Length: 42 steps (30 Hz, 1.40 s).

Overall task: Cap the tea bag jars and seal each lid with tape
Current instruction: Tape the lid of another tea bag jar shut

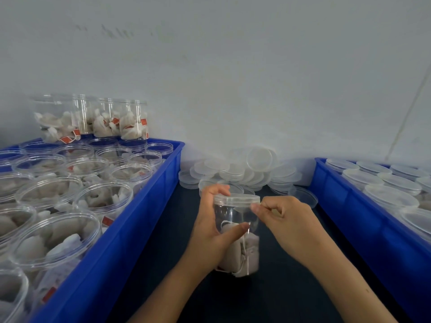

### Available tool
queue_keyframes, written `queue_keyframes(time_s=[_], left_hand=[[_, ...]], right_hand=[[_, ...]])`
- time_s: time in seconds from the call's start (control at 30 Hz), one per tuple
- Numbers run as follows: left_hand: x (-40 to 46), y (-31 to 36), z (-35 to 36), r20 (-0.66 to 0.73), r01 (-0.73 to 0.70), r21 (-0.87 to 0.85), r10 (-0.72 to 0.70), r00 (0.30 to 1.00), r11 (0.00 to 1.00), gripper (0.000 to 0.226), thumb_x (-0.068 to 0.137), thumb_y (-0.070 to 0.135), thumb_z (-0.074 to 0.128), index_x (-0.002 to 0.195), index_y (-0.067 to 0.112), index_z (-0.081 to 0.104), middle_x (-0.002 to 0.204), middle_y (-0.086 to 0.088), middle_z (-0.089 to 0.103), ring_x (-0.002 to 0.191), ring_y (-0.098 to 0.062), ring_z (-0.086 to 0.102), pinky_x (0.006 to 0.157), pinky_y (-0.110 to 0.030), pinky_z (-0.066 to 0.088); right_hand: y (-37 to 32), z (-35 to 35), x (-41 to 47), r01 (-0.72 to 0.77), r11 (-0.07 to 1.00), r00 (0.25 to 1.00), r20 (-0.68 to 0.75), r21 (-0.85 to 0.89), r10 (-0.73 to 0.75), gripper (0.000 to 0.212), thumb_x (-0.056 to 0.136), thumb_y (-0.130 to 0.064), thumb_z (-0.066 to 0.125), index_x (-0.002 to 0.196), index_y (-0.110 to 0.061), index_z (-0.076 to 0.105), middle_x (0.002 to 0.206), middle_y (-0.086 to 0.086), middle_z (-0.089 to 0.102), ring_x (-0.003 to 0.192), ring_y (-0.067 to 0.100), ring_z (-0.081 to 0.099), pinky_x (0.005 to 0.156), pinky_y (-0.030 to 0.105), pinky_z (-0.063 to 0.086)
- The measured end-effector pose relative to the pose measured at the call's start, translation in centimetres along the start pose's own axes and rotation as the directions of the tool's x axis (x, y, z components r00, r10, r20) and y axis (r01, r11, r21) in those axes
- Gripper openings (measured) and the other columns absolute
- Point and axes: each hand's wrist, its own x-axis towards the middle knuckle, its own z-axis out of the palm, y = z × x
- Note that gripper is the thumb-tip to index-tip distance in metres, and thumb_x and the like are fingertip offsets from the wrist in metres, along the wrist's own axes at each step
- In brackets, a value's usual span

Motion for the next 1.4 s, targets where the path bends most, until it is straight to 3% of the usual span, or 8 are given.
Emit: queue_keyframes(time_s=[0.1,0.23,0.3,0.47,0.7,0.97,1.13,1.4], left_hand=[[0.0,0.0,-0.1,0.016,0.002,-0.005,-0.002,1.0,1.0,0.042,0.076,0.026,0.074,0.106,0.024,0.046,0.123,0.001,0.053,0.113,-0.021,0.059,0.095,-0.044,0.052],[0.0,0.3,0.0,-0.043,0.028,0.004,-0.027,0.999,1.0,0.038,0.076,0.046,0.066,0.101,0.022,0.05,0.119,0.006,0.054,0.111,-0.004,0.056,0.091,-0.023,0.048],[0.2,0.3,0.1,-0.081,0.034,0.028,-0.031,0.996,0.999,0.035,0.079,0.051,0.06,0.099,0.023,0.052,0.121,0.001,0.054,0.113,-0.005,0.053,0.095,-0.025,0.045],[0.2,0.6,0.6,-0.137,0.002,0.054,0.005,0.991,0.999,0.027,0.084,0.048,0.052,0.094,0.023,0.055,0.115,-0.001,0.057,0.112,-0.012,0.055,0.099,-0.041,0.047],[0.1,0.5,1.1,-0.2,-0.031,0.09,0.048,0.979,0.995,0.01,0.092,0.028,0.052,0.09,0.019,0.056,0.111,-0.002,0.059,0.109,-0.017,0.057,0.094,-0.033,0.047],[0.1,0.8,1.4,-0.239,-0.041,0.113,0.068,0.969,0.993,0.011,0.094,0.025,0.052,0.085,0.019,0.054,0.112,0.007,0.06,0.117,-0.005,0.055,0.099,-0.035,0.045],[0.1,1.3,1.3,-0.212,-0.005,0.065,0.019,0.977,0.998,0.008,0.091,0.026,0.051,0.086,0.02,0.053,0.108,0.017,0.059,0.125,0.006,0.046,0.111,-0.039,0.037],[0.2,1.9,1.0,-0.197,0.043,0.041,-0.035,0.98,0.998,0.016,0.087,0.034,0.052,0.082,0.019,0.053,0.127,0.017,0.057,0.131,0.002,0.044,0.111,-0.043,0.037]], right_hand=[[-0.1,0.2,0.0,0.024,1.0,1.0,0.014,0.012,-0.024,0.041,0.095,-0.043,0.051,0.055,-0.036,0.052,0.045,-0.011,0.044,0.045,0.005,0.037,0.053,0.027,0.037],[-0.5,0.3,0.1,0.02,0.999,1.0,0.02,0.026,-0.02,0.038,0.095,-0.042,0.051,0.057,-0.043,0.055,0.045,-0.016,0.049,0.043,0.001,0.042,0.051,0.023,0.035],[-0.5,0.4,0.2,0.011,1.0,1.0,0.01,0.025,-0.011,0.035,0.095,-0.042,0.052,0.06,-0.039,0.057,0.046,-0.016,0.05,0.043,0.003,0.043,0.051,0.023,0.035],[-0.7,0.3,0.1,0.018,1.0,1.0,0.021,0.001,-0.018,0.039,0.095,-0.042,0.051,0.057,-0.047,0.054,0.045,-0.017,0.049,0.044,0.001,0.045,0.051,0.021,0.034],[-0.5,0.3,0.0,-0.004,1.0,1.0,-0.025,0.004,0.004,0.044,0.094,-0.042,0.053,0.054,-0.026,0.05,0.045,-0.016,0.049,0.043,0.004,0.041,0.052,0.022,0.034],[-0.3,0.5,-0.2,0.01,1.0,0.998,-0.064,0.013,-0.009,0.038,0.093,-0.045,0.053,0.06,-0.026,0.055,0.051,-0.011,0.054,0.045,0.003,0.044,0.05,0.021,0.035],[-0.3,0.4,-0.4,0.016,0.998,0.999,-0.048,0.066,-0.013,0.033,0.093,-0.044,0.054,0.064,-0.027,0.059,0.068,0.0,0.066,0.068,0.012,0.064,0.067,0.038,0.053],[-0.3,0.1,-0.3,0.003,0.994,1.0,-0.013,0.106,-0.002,0.034,0.093,-0.041,0.054,0.064,-0.024,0.06,0.074,0.005,0.068,0.076,0.019,0.067,0.074,0.043,0.054]])
